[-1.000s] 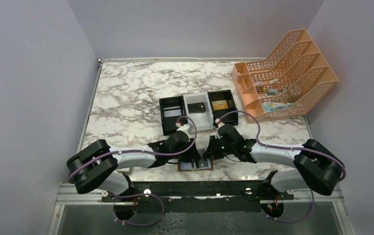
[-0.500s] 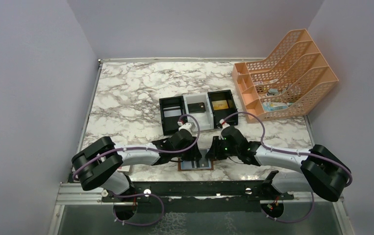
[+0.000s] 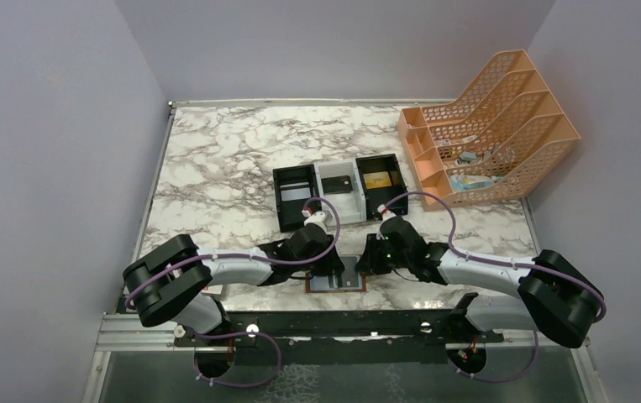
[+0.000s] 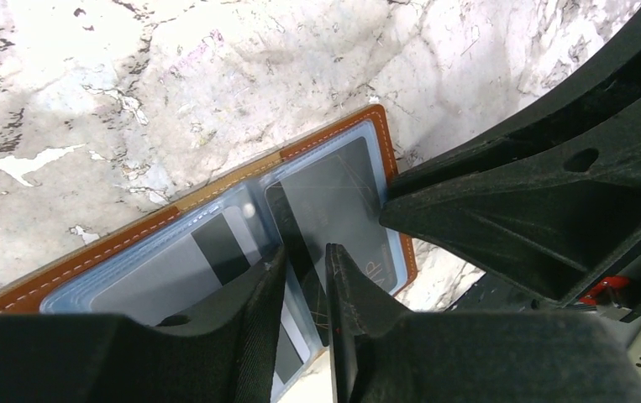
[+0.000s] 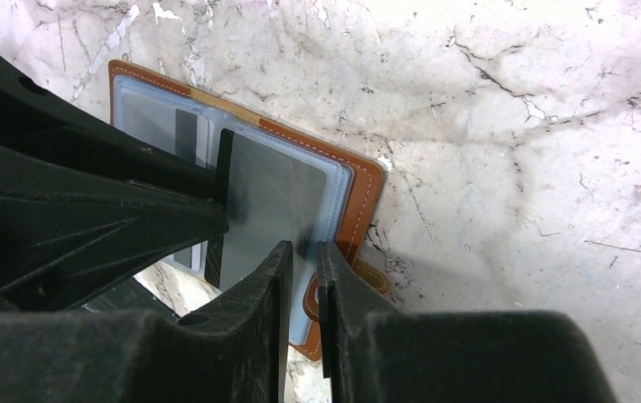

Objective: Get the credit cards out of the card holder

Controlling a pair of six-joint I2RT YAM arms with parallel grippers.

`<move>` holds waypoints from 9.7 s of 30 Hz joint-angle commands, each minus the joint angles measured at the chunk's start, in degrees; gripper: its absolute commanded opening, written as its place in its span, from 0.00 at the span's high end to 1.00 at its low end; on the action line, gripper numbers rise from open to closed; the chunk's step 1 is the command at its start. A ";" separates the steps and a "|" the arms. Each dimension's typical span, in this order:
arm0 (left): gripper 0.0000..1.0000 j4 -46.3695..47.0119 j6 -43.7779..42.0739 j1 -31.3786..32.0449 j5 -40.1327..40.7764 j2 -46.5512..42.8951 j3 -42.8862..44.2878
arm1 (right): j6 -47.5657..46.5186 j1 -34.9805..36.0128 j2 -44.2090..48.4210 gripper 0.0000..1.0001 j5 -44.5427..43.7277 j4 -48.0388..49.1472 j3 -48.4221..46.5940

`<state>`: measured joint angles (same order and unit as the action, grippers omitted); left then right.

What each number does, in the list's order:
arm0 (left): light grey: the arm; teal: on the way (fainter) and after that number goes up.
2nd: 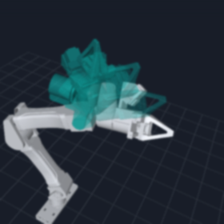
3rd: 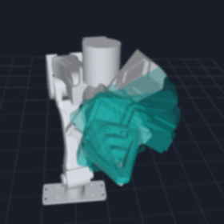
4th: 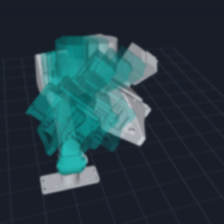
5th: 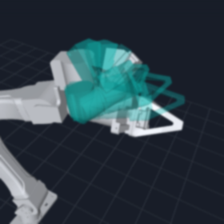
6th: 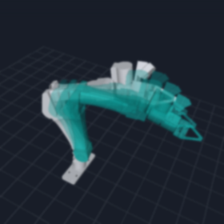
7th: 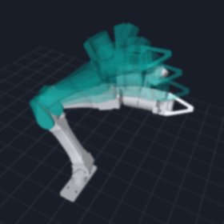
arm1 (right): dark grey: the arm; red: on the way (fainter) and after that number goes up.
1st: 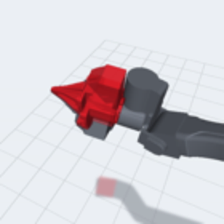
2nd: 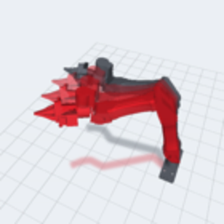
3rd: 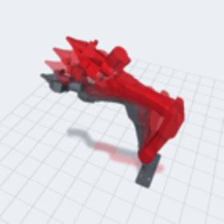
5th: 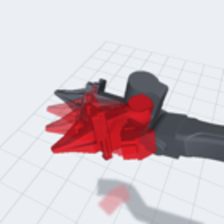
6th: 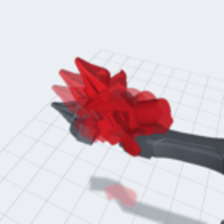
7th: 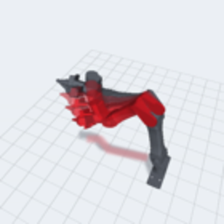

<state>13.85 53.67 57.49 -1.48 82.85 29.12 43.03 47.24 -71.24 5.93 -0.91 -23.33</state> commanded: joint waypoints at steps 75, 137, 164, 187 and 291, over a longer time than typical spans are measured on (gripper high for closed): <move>0.80 7.38 7.47 0.25 0.54 -4.10 -7.50 | 2.13 -0.14 -5.75 0.76 2.24 1.44 0.83; 1.00 8.45 5.01 0.12 -2.02 -5.02 -7.24 | -1.37 -0.14 -4.60 0.78 0.64 -2.44 -1.73; 1.00 -9.80 -0.94 -2.63 4.74 -18.37 -1.91 | -4.78 -0.14 7.61 0.60 3.69 1.24 -3.44; 1.00 0.06 0.88 -11.08 -6.82 -27.19 -8.86 | 0.92 -9.08 11.16 0.39 13.89 20.51 7.55; 0.93 24.16 8.52 -12.60 -21.02 -33.30 -14.84 | 25.31 -18.33 -8.88 0.99 52.20 71.45 4.63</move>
<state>36.40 63.33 45.21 -22.06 50.61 15.07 69.21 29.30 -81.32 59.16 69.41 -18.35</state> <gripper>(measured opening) 0.010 0.016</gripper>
